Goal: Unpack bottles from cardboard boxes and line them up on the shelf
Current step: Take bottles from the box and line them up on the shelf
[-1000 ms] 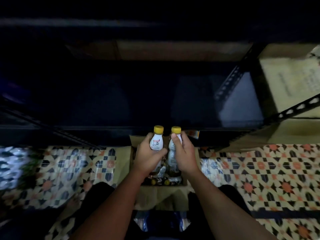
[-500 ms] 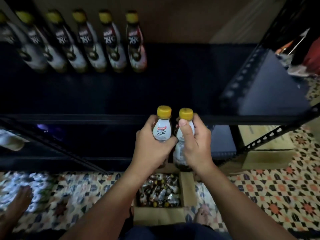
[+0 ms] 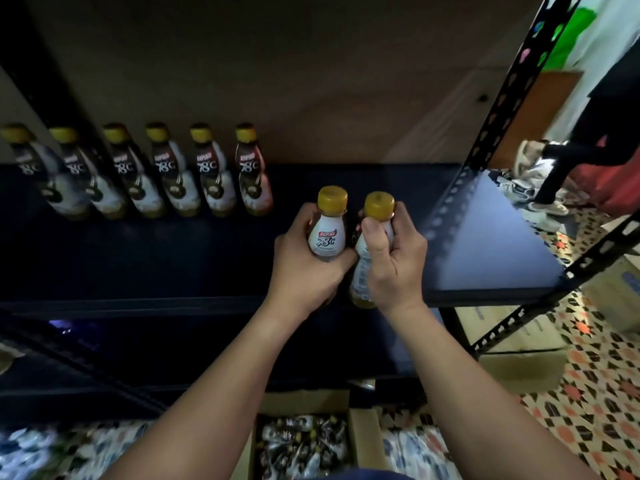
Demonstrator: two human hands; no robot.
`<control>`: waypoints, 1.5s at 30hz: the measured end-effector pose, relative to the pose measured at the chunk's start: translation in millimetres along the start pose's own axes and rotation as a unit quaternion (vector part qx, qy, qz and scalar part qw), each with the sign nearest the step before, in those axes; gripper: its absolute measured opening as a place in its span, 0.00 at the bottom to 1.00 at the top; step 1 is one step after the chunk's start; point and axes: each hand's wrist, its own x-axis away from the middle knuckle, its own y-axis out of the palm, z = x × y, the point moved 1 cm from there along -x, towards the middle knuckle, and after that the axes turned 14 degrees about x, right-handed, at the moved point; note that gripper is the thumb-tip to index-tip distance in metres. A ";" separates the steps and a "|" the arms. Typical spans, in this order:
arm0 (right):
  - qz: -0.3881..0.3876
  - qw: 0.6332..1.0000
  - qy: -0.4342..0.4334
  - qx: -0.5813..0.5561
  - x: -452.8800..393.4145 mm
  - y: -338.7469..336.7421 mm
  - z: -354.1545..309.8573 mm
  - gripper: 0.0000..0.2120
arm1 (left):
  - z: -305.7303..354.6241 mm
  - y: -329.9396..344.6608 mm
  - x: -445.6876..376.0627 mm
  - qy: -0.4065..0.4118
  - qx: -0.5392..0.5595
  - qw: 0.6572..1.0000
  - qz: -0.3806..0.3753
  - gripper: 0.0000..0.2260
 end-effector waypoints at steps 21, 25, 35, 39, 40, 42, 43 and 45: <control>0.002 1.000 0.018 0.006 -44.3 28.1 40.8 0.08 | -42.2 0.6 -55.3 0.009 0.037 0.999 -0.005 0.18; -0.040 0.999 -0.005 0.004 -40.9 16.6 44.3 0.11 | -42.4 -10.3 -49.9 -0.003 0.040 0.996 -0.083 0.30; -0.257 0.954 0.130 -0.082 -19.4 -4.5 72.6 0.27 | -45.1 -33.9 -38.4 -0.001 0.024 0.995 -0.092 0.32; -0.231 0.960 0.145 -0.070 -19.6 -5.5 74.4 0.28 | -47.5 -34.2 -39.0 0.005 0.021 0.996 -0.083 0.29; -0.225 0.961 0.145 -0.064 -19.3 -6.5 73.3 0.27 | -48.9 -34.5 -38.8 0.003 0.019 0.997 -0.081 0.28; -0.213 0.967 0.137 -0.037 -17.8 -7.3 72.3 0.26 | -50.3 -34.0 -38.1 -0.002 0.018 0.997 -0.070 0.27; -0.205 0.969 0.134 -0.019 -16.7 -7.3 70.8 0.26 | -50.8 -33.3 -37.9 0.000 0.016 0.998 -0.064 0.28; -0.185 0.974 0.130 0.008 -14.6 -6.9 67.0 0.27 | -52.1 -32.0 -38.3 0.007 0.010 0.998 -0.057 0.30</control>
